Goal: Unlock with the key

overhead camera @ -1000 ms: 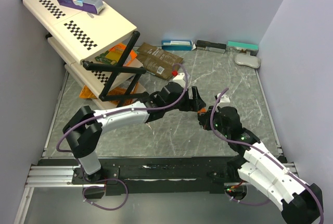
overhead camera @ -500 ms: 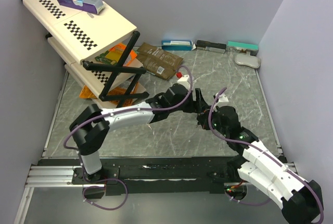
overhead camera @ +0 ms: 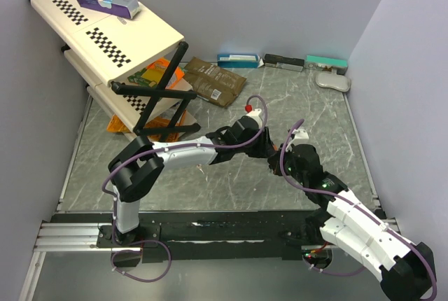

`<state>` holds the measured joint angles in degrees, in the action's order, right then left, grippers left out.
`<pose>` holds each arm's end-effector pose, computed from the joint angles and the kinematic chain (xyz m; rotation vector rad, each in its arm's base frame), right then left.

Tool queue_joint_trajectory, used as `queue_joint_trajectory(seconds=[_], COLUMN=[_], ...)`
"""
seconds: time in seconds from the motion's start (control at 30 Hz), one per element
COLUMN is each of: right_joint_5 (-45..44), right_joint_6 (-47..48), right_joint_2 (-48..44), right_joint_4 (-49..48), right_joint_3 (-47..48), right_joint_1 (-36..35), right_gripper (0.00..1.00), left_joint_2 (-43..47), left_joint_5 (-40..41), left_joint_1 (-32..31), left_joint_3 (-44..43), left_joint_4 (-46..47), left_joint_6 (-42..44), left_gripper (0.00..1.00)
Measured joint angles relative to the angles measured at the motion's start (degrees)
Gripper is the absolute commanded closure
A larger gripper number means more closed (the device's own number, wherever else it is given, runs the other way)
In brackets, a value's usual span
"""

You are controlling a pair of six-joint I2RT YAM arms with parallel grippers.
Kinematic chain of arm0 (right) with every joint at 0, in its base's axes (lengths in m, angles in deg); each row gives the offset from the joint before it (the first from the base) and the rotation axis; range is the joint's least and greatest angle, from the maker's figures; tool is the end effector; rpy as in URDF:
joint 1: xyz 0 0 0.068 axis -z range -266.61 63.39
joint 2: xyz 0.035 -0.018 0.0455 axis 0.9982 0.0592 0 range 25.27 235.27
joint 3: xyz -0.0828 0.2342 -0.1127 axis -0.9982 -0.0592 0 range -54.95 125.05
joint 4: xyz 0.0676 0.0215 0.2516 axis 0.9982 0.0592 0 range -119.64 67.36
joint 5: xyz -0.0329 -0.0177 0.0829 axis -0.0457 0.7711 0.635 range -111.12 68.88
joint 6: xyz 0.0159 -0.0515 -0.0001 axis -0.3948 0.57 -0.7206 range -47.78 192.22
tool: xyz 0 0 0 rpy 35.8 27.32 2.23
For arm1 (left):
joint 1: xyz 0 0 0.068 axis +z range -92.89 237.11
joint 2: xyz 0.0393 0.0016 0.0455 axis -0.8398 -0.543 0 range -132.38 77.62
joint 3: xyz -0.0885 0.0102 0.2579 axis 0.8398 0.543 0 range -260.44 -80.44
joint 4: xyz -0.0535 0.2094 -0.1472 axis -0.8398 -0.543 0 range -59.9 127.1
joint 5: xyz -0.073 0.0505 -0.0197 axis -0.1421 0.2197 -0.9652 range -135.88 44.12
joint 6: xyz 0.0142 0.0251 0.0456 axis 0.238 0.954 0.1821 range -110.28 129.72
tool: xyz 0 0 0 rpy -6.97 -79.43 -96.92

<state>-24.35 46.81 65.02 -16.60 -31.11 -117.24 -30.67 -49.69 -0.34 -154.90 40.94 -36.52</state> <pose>0.1430 0.0823 0.2197 -0.0614 2.1193 0.5344 0.2318 -0.3677 0.2228 0.2703 2.2981 -1.0979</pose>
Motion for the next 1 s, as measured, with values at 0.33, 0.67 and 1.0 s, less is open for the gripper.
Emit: queue_joint_trajectory(seconds=[0.33,0.67,1.0], right_joint_5=[-1.46,-1.79,-1.11], right_joint_6=[-0.02,-0.04,-0.39], right_joint_2=[0.15,0.26,1.92], right_joint_4=[0.33,0.17,-1.03], right_joint_3=[-0.61,-0.63,-0.66], right_joint_1=[-0.33,-0.35,-0.59], right_gripper=[1.00,0.98,0.70], left_joint_2=[-1.11,-1.11,-0.28], left_joint_5=[-3.39,-3.48,-3.28], left_joint_1=[-0.33,-0.22,0.26], left_joint_3=[-0.87,-0.76,1.53], left_joint_4=[1.49,1.92,3.78], left_joint_6=[-0.20,-0.22,-0.76], left_gripper=[0.99,0.99,0.99])
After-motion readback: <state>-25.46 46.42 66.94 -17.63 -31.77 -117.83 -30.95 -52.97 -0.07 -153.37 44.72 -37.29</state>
